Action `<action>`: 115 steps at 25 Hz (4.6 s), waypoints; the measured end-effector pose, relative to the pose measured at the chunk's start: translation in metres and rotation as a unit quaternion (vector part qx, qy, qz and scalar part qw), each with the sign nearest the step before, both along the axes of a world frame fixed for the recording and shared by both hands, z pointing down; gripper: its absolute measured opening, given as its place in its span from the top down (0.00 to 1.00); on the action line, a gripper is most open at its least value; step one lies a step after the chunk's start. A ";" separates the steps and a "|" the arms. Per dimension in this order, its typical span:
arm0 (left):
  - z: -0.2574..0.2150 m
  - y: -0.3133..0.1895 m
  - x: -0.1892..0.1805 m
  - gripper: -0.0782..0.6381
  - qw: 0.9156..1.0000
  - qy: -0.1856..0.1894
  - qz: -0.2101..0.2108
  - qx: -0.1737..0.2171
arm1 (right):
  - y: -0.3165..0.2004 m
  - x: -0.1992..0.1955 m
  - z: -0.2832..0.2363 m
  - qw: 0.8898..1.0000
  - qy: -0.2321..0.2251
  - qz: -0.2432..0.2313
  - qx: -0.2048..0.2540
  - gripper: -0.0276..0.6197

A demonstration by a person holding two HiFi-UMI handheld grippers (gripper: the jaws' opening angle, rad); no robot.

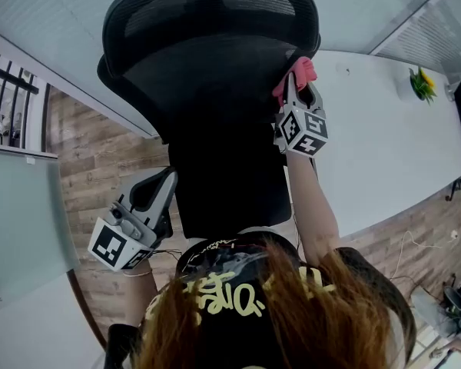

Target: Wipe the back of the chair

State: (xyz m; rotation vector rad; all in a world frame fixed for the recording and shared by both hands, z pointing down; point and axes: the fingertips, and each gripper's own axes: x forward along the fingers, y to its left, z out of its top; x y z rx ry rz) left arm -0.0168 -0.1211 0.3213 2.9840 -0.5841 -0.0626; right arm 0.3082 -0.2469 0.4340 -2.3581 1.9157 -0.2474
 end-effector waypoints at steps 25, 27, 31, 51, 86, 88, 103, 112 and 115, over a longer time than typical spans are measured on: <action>0.002 -0.001 -0.020 0.90 0.999 -0.014 -0.051 -0.002 | -0.034 -0.002 0.028 1.000 -0.018 0.009 -0.013 0.85; 0.003 -0.003 -0.022 0.90 0.999 -0.015 -0.049 -0.003 | -0.035 -0.006 0.028 1.000 -0.016 0.008 -0.012 0.85; 0.002 -0.007 -0.025 0.90 0.999 -0.013 -0.046 -0.003 | -0.040 -0.021 0.027 1.000 -0.005 -0.005 -0.014 0.85; 0.008 -0.012 -0.082 0.90 0.998 -0.013 -0.062 -0.013 | -0.061 -0.114 0.030 0.999 0.002 -0.053 -0.005 0.85; 0.024 -0.027 -0.179 0.90 0.996 -0.004 -0.079 -0.027 | -0.089 -0.286 0.033 0.990 0.009 -0.139 0.004 0.85; 0.024 -0.027 -0.184 0.90 0.996 -0.005 -0.080 -0.027 | -0.090 -0.296 0.033 0.989 0.008 -0.144 0.004 0.85; 0.029 -0.030 -0.215 0.90 0.996 -0.005 -0.081 -0.030 | -0.096 -0.361 0.040 0.982 0.011 -0.190 0.001 0.85; 0.028 -0.031 -0.226 0.90 0.996 -0.002 -0.081 -0.030 | -0.097 -0.396 0.047 0.975 0.024 -0.221 -0.007 0.85; 0.028 -0.031 -0.229 0.90 0.996 -0.003 -0.082 -0.031 | -0.097 -0.407 0.048 0.972 0.024 -0.234 -0.011 0.85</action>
